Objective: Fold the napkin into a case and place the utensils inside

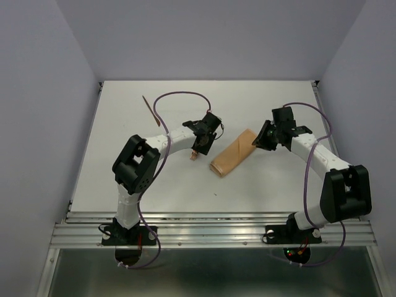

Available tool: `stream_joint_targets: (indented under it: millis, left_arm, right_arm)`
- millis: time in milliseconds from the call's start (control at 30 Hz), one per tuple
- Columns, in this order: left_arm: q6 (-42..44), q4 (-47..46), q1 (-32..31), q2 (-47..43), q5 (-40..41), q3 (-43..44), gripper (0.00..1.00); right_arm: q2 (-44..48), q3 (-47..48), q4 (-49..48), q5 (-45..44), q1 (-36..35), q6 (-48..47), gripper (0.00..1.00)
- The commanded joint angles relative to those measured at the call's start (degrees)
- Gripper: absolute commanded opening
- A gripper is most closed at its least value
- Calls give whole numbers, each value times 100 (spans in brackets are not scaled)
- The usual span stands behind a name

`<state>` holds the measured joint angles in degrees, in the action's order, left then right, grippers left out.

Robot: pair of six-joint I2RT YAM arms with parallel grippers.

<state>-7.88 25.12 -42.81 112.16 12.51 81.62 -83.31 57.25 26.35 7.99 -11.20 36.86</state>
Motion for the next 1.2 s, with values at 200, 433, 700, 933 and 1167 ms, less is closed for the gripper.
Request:
stream_joint_targets:
  millis: [200,433,700,933,1167]
  left_arm:
    - [67,115,-35,210,199,257,43]
    - [85,151,-35,298,260,275,37]
    - [155,177,-26,333,217,363,13]
    - [173,54,246,140,-705,372,0]
    - [-37,-603,1124,-168,-3276,-268,0]
  right_arm:
    - [-54,31,-244,10,48,-91,30]
    - [-115,40,-236,10,48,-109,30]
    - [-186,84,-244,27,48,-118,30]
    - [-203,102,-236,36,48,-127,30]
    - [-203,84,-236,54,48,-135,31]
